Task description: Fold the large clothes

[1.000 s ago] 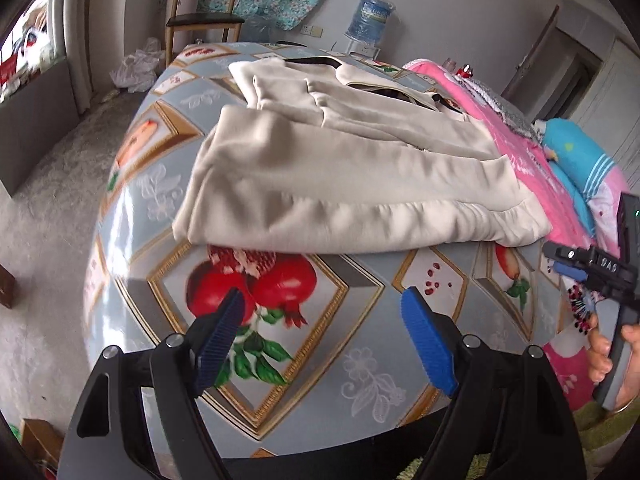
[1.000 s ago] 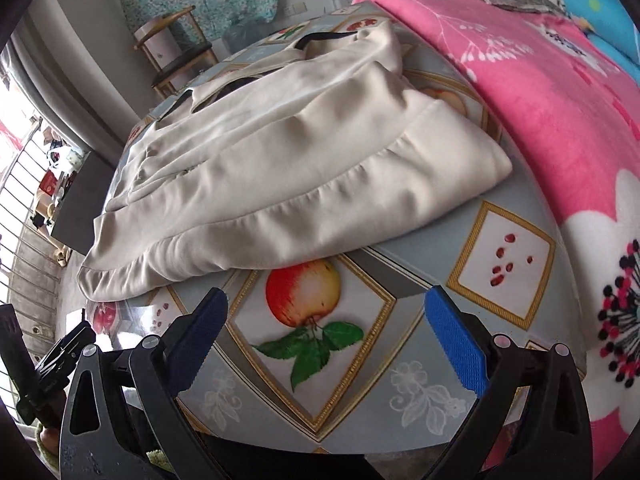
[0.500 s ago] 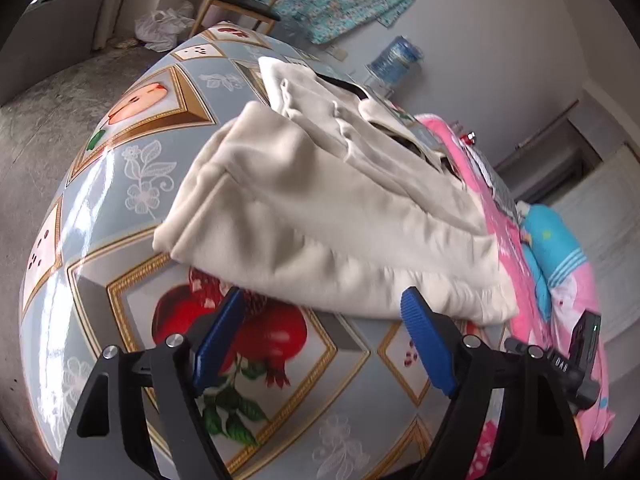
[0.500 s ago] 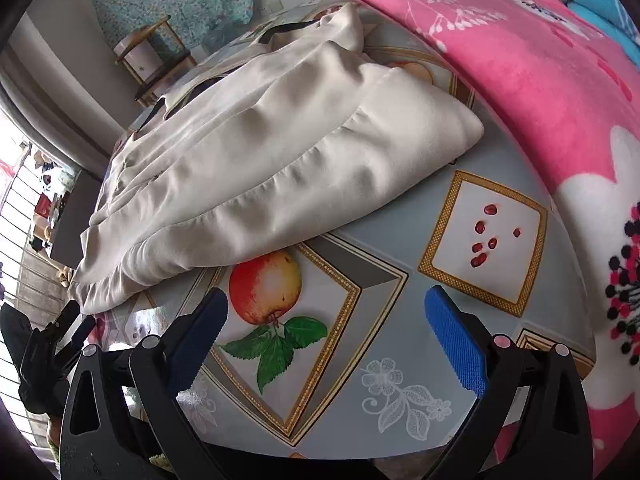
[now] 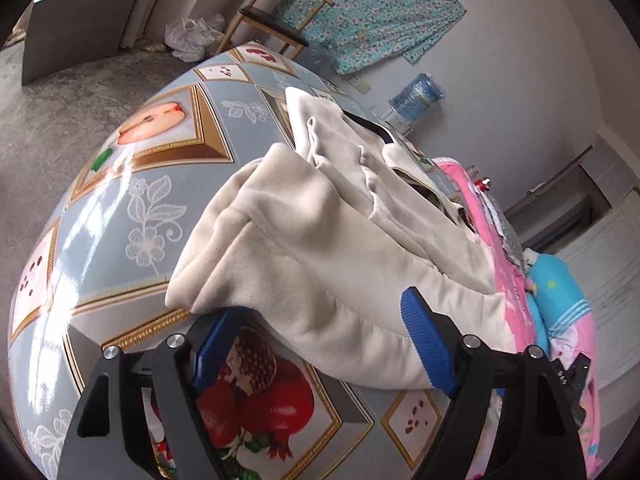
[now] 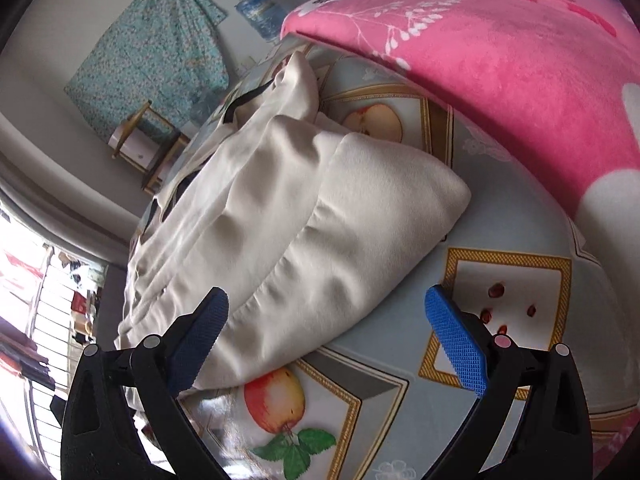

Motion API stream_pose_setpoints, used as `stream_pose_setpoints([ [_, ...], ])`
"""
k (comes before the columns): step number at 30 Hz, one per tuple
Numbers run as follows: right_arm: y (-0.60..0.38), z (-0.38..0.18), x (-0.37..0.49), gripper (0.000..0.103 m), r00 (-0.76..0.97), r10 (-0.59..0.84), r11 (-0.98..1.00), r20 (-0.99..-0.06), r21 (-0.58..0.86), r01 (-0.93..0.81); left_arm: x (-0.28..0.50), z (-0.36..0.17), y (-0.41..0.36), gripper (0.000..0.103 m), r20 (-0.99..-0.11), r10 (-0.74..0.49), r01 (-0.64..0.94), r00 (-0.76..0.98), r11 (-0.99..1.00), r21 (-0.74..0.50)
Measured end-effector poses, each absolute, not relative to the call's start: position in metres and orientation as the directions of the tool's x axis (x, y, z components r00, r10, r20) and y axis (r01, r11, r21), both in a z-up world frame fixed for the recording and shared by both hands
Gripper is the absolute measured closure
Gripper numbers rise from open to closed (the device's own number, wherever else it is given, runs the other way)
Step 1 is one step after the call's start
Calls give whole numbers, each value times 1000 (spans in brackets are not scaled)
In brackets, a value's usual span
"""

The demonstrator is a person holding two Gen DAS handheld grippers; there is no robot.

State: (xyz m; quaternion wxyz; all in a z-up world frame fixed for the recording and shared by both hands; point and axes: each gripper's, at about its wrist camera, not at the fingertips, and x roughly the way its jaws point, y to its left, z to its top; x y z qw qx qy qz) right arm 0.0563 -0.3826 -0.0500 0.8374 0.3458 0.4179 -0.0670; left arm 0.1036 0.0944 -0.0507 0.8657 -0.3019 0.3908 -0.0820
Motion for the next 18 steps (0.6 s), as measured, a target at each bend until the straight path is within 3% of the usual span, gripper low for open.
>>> stream_pose_setpoints([
  [4, -388, -52, 63, 13, 681, 150, 717, -717, 553, 424, 107, -49, 84, 33, -668, -282, -158, 689, 841, -518],
  [9, -387, -52, 72, 19, 698, 107, 706, -708, 549, 448, 111, -49, 85, 49, -703, -203, -256, 681, 834, -489],
  [12, -379, -51, 76, 23, 689, 58, 734, -723, 499, 461, 115, -48, 84, 58, -720, -164, -290, 674, 837, -463],
  [18, -366, -52, 80, 35, 651, -47, 795, -757, 367, 484, 121, -47, 62, 74, -736, -34, -264, 677, 921, -286],
])
